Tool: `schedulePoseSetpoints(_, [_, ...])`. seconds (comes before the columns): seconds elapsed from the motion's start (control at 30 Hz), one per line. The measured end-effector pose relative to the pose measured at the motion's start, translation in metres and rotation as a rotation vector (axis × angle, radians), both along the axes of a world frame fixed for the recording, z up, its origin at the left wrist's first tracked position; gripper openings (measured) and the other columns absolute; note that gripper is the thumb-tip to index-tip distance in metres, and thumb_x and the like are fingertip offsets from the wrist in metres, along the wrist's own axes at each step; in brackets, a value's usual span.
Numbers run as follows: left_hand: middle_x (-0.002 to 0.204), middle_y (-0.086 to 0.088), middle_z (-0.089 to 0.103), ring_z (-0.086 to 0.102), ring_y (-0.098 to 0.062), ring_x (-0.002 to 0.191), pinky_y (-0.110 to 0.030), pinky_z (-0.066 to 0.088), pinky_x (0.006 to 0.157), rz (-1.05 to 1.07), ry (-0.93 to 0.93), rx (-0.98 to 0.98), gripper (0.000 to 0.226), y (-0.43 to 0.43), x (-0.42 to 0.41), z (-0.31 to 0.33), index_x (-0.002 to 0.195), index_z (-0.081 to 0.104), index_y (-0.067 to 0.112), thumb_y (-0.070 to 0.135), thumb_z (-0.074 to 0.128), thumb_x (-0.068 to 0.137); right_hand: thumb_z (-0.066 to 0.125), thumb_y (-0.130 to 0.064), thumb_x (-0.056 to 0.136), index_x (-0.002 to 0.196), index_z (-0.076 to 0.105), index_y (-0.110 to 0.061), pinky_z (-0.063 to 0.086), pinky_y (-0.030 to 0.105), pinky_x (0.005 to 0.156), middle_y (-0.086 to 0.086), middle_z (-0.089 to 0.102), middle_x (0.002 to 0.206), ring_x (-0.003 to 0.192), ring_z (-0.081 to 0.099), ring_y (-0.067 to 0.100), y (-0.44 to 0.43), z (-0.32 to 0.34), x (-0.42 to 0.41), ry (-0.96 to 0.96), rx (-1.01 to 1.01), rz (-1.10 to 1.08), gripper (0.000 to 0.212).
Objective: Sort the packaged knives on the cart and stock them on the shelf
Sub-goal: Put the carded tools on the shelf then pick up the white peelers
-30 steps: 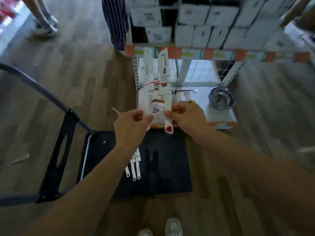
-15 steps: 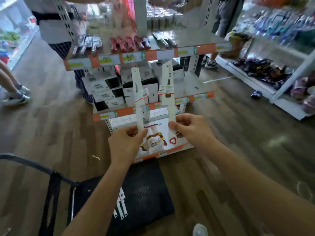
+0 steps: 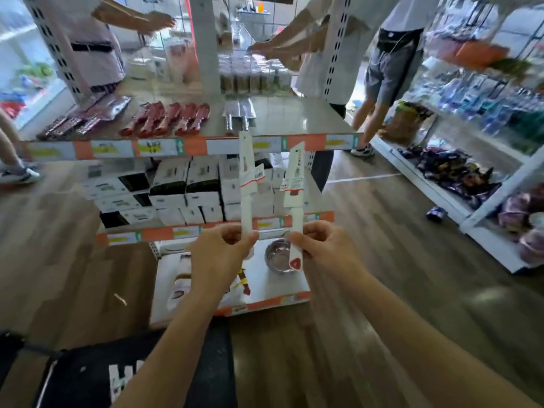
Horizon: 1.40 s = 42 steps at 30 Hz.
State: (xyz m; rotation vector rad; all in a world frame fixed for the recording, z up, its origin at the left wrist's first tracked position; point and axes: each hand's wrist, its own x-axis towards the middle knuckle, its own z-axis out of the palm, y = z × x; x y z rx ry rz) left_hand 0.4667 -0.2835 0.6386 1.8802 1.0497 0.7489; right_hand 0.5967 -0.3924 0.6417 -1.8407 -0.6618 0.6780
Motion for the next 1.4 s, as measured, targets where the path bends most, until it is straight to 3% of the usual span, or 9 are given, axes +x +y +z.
schedulePoseSetpoints(0.07, [0.062, 0.009, 0.060, 0.054, 0.000, 0.060, -0.004, 0.039, 0.052, -0.005, 0.017, 0.001, 0.020, -0.003, 0.022, 0.004, 0.087, 0.073, 0.011, 0.029, 0.068, 0.081, 0.067, -0.025, 0.083, 0.092, 0.062, -0.014, 0.058, 0.032, 0.079, 0.007, 0.069, 0.098, 0.087, 0.068, 0.021, 0.002, 0.005, 0.025, 0.007, -0.012, -0.007, 0.015])
schedulePoseSetpoints(0.2, [0.064, 0.004, 0.063, 0.058, -0.009, 0.061, -0.011, 0.040, 0.055, -0.019, 0.047, 0.032, 0.016, 0.010, 0.061, 0.014, 0.083, 0.072, 0.014, 0.029, 0.068, 0.080, 0.069, -0.026, 0.082, 0.096, 0.063, -0.011, 0.054, 0.018, 0.060, 0.004, 0.069, 0.088, 0.071, 0.067, 0.013, 0.017, 0.017, 0.067, -0.067, -0.004, 0.002, 0.021])
schedulePoseSetpoints(0.3, [0.061, 0.006, 0.061, 0.055, -0.005, 0.058, -0.007, 0.038, 0.048, -0.008, 0.077, 0.041, 0.014, 0.029, 0.091, 0.019, 0.077, 0.069, 0.016, 0.030, 0.068, 0.081, 0.070, -0.027, 0.081, 0.092, 0.063, -0.013, 0.058, 0.028, 0.071, 0.004, 0.070, 0.089, 0.079, 0.068, 0.019, 0.038, 0.021, 0.099, -0.148, 0.017, -0.002, 0.020])
schedulePoseSetpoints(0.43, [0.061, 0.005, 0.061, 0.056, -0.005, 0.057, -0.006, 0.040, 0.049, -0.007, 0.101, 0.046, 0.016, 0.064, 0.131, 0.021, 0.076, 0.068, 0.014, 0.030, 0.069, 0.079, 0.068, -0.026, 0.082, 0.083, 0.059, -0.018, 0.055, 0.017, 0.061, 0.001, 0.069, 0.082, 0.072, 0.067, 0.011, 0.071, 0.024, 0.142, -0.325, 0.038, 0.001, 0.013])
schedulePoseSetpoints(0.63, [0.067, 0.002, 0.068, 0.065, -0.015, 0.067, -0.030, 0.053, 0.067, -0.010, 0.165, 0.000, 0.015, 0.131, 0.192, 0.028, 0.072, 0.067, 0.020, 0.034, 0.072, 0.076, 0.068, -0.021, 0.081, 0.073, 0.059, -0.011, 0.049, 0.017, 0.044, -0.003, 0.061, 0.056, 0.039, 0.058, 0.003, 0.132, 0.030, 0.203, -0.485, 0.031, -0.103, 0.016])
schedulePoseSetpoints(0.83, [0.085, -0.002, 0.074, 0.066, -0.015, 0.078, -0.028, 0.052, 0.077, -0.037, 0.266, 0.042, 0.024, 0.171, 0.236, 0.035, 0.086, 0.072, 0.014, 0.036, 0.071, 0.077, 0.067, -0.019, 0.079, 0.072, 0.056, -0.014, 0.051, 0.028, 0.059, 0.005, 0.062, 0.060, 0.054, 0.063, 0.022, 0.182, 0.031, 0.244, -0.521, -0.083, -0.113, 0.014])
schedulePoseSetpoints(1.03, [0.091, -0.002, 0.072, 0.060, -0.015, 0.079, -0.022, 0.042, 0.069, 0.008, 0.425, 0.069, 0.026, 0.191, 0.265, 0.040, 0.088, 0.070, 0.015, 0.039, 0.068, 0.078, 0.066, -0.021, 0.080, 0.077, 0.056, -0.015, 0.040, 0.014, 0.054, 0.003, 0.062, 0.070, 0.064, 0.058, 0.020, 0.224, 0.035, 0.270, -0.591, -0.189, -0.072, 0.012])
schedulePoseSetpoints(1.17, [0.089, -0.005, 0.072, 0.055, -0.014, 0.072, -0.021, 0.039, 0.067, 0.033, 0.408, 0.114, 0.026, 0.196, 0.281, 0.043, 0.088, 0.071, 0.009, 0.034, 0.069, 0.080, 0.068, -0.018, 0.076, 0.074, 0.058, -0.007, 0.055, 0.036, 0.062, 0.009, 0.065, 0.067, 0.061, 0.065, 0.027, 0.244, 0.033, 0.280, -0.644, -0.092, -0.018, 0.014])
schedulePoseSetpoints(1.4, [0.086, -0.010, 0.072, 0.065, -0.020, 0.077, -0.027, 0.051, 0.071, 0.073, 0.451, 0.191, 0.030, 0.202, 0.304, 0.035, 0.086, 0.069, 0.005, 0.034, 0.071, 0.077, 0.069, -0.017, 0.073, 0.074, 0.059, -0.005, 0.056, 0.043, 0.062, 0.011, 0.065, 0.069, 0.062, 0.066, 0.027, 0.264, 0.038, 0.305, -0.675, -0.158, 0.016, 0.016])
